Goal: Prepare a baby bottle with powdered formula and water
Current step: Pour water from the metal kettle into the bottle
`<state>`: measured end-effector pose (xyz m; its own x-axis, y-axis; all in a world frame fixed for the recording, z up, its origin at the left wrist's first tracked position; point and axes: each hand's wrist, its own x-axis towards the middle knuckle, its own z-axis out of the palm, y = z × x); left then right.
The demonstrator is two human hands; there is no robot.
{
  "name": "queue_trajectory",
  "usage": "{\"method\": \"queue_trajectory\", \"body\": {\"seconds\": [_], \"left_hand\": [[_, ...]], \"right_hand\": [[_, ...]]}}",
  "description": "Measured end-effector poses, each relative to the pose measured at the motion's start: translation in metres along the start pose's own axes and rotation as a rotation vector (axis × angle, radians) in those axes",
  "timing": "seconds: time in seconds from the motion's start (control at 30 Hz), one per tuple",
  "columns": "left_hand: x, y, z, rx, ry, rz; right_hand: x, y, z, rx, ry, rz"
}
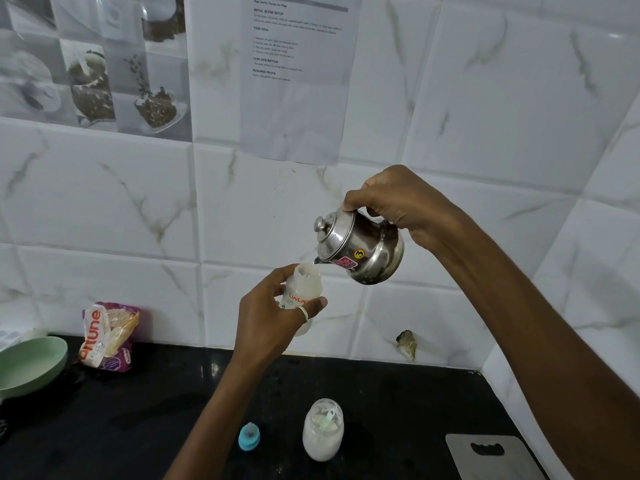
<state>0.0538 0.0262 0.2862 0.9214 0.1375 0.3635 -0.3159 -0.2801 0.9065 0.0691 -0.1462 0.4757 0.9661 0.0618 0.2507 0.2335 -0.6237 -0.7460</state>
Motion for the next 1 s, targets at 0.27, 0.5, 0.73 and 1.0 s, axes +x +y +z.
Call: {"method": "queue_trajectory", "body": {"seconds": [0.27, 0.5, 0.73, 1.0], "left_hand": [[-0.0016, -0.0009, -0.0024, -0.014, -0.001, -0.001], [-0.0034, -0.0022, -0.003, -0.017, -0.007, 0.003], [-0.0042, -0.0028, -0.0031, -0.01, -0.009, 0.003], [-0.0051, -0.0056, -0.0038, 0.003, -0.013, 0.001]], "right_hand": [[0.0008, -0.0047, -0.0026, -0.002, 0.007, -0.008], [-0.001, -0.0053, -0.0027, -0.015, 0.004, -0.001], [-0.002, -0.0057, -0.002, -0.021, -0.006, 0.004], [-0.0022, -0.0073, -0.0029, -0.017, -0.004, 0.004]]}}
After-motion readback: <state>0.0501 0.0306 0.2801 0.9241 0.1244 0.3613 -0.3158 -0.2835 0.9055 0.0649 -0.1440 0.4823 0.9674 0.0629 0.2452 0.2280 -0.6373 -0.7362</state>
